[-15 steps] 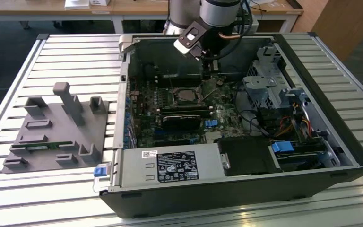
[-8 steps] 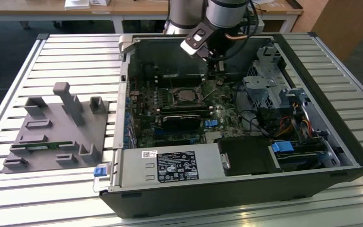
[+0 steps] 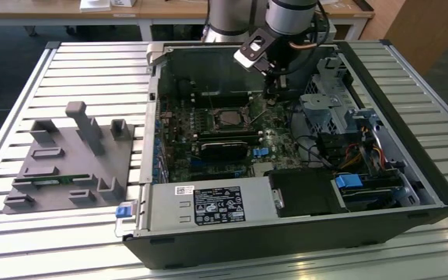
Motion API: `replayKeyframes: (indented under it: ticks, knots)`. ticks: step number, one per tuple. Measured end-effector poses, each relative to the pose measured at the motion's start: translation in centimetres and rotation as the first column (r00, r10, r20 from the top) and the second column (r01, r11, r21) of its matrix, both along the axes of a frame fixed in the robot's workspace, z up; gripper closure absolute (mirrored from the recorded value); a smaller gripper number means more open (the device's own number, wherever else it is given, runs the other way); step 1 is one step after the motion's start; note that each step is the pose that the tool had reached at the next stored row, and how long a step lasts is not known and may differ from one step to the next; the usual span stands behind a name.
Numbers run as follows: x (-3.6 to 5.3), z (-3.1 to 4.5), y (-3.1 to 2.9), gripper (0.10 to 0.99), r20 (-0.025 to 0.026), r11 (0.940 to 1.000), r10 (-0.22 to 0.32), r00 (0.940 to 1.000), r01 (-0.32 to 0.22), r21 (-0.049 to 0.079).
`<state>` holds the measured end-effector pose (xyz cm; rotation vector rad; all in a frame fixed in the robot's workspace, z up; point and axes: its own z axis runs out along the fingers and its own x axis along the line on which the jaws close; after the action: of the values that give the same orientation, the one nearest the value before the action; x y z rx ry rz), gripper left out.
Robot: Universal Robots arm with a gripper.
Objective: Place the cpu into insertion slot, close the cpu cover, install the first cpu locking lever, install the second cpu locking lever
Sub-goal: 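Close the cpu cover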
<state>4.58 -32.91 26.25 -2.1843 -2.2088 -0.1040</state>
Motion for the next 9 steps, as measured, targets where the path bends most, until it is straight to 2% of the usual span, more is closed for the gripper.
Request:
replayKeyframes:
  ticks: [6, 9]
  knots:
    - [0.94, -0.15, 0.13, 0.98, 0.0, 1.0, -0.005, 1.0, 0.005, -0.001]
    - [1.13, -0.55, 0.22, 0.98, 0.0, 1.0, -0.007, 1.0, 0.007, -0.001]
